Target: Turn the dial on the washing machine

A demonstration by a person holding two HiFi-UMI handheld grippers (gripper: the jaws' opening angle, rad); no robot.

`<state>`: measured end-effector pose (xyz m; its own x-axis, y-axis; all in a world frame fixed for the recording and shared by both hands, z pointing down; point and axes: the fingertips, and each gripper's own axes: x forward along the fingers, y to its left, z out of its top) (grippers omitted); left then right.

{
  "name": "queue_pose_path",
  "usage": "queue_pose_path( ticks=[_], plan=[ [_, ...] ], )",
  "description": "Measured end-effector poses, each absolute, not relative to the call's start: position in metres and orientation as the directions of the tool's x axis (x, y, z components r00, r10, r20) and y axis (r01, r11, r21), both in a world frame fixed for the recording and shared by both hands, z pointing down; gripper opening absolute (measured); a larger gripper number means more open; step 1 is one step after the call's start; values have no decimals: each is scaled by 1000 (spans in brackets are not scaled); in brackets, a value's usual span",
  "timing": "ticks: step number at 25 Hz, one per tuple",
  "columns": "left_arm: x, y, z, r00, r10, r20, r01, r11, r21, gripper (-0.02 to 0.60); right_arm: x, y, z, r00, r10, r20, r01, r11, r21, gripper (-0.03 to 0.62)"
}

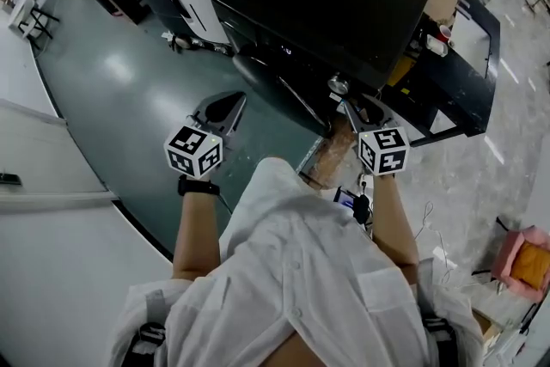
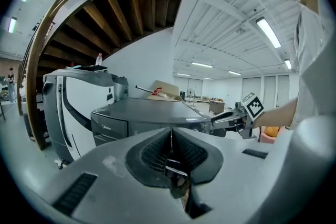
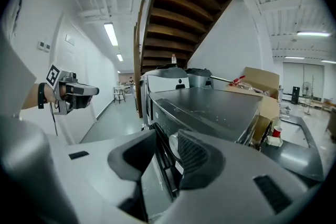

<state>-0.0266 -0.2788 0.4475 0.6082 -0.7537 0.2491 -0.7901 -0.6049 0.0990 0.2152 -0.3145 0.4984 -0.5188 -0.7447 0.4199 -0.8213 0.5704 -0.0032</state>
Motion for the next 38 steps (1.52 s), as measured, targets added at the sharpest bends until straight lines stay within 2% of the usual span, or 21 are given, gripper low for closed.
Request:
queue_pose_path(
  ticks=[14,23,29,33,38],
  plan=[
    [-39,-299,452,599,-757,263,-797,-594,104,17,171,-352,525,-520,-674,525,-747,657,103,186],
    [-41,-306,459,614,-738,279,-785,-608,117,17,174,-362,554,-420,-655,628,-719,662,210,217],
    [-35,-308,461,623,-733,273,-779,-615,125,17,190,-358,564,-400,-667,629,-774,613,157,225],
    [-32,-306,462,628,-729,271,-775,-619,131,17,195,-352,573,-397,-647,651,-795,597,109,261],
    [-31,-305,462,627,-731,269,-776,-618,128,17,196,-351,576,-401,-650,646,-804,588,92,273]
  ],
)
